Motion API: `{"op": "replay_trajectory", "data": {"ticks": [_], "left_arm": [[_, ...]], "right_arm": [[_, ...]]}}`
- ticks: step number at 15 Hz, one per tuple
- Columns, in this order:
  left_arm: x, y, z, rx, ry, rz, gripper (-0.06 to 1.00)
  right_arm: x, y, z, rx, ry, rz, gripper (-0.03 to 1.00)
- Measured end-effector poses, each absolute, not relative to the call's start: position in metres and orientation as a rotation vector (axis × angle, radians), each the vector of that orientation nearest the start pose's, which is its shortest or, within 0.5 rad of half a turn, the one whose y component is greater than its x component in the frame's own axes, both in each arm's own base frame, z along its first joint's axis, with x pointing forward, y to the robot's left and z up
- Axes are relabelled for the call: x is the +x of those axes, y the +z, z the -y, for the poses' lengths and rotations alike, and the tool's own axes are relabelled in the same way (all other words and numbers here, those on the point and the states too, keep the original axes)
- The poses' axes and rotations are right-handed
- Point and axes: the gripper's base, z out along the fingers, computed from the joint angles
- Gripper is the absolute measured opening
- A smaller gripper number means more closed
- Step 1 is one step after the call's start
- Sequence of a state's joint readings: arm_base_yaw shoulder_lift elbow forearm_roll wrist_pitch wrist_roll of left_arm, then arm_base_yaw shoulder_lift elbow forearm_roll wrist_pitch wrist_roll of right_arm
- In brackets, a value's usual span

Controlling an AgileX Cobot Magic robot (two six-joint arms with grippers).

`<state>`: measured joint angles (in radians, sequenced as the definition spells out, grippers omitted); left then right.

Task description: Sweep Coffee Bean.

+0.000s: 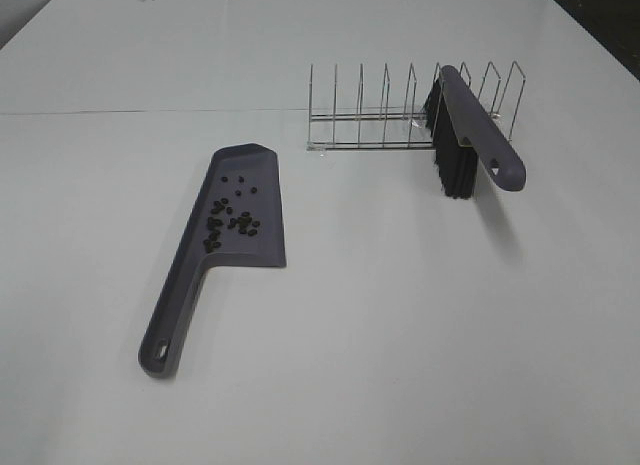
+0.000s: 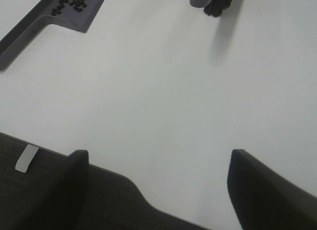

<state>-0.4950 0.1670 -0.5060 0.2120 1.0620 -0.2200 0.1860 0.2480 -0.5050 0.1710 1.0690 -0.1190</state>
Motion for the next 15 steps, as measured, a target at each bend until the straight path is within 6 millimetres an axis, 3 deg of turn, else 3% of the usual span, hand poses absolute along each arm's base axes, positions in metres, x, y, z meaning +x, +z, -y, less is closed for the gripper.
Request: {"op": "replay_trajectory", "data": {"ticks": [5,8,12,15], "left_arm": [[0.025,0.279,-0.007,0.24,-0.106,-2.174,0.76],[0.02,0.28,-0.012,0.055,-0.018,-2.161,0.76],[-0.004,0.28,-0.017,-0.161,0.072,-2.026,0.76],[-0.007,0.28,-0.017,-0.205,0.101,-2.01,0.76]], "right_arm": [[0.029,0.276,-0.019,-0.331,0.249,-2.268,0.68],[0.027,0.276,-0.018,-0.284,0.232,-2.252,0.68],[0.002,0.279,-0.014,-0.1,0.123,-2.086,0.68],[-0.007,0.279,-0.014,-0.099,0.115,-2.031,0.68]]}}
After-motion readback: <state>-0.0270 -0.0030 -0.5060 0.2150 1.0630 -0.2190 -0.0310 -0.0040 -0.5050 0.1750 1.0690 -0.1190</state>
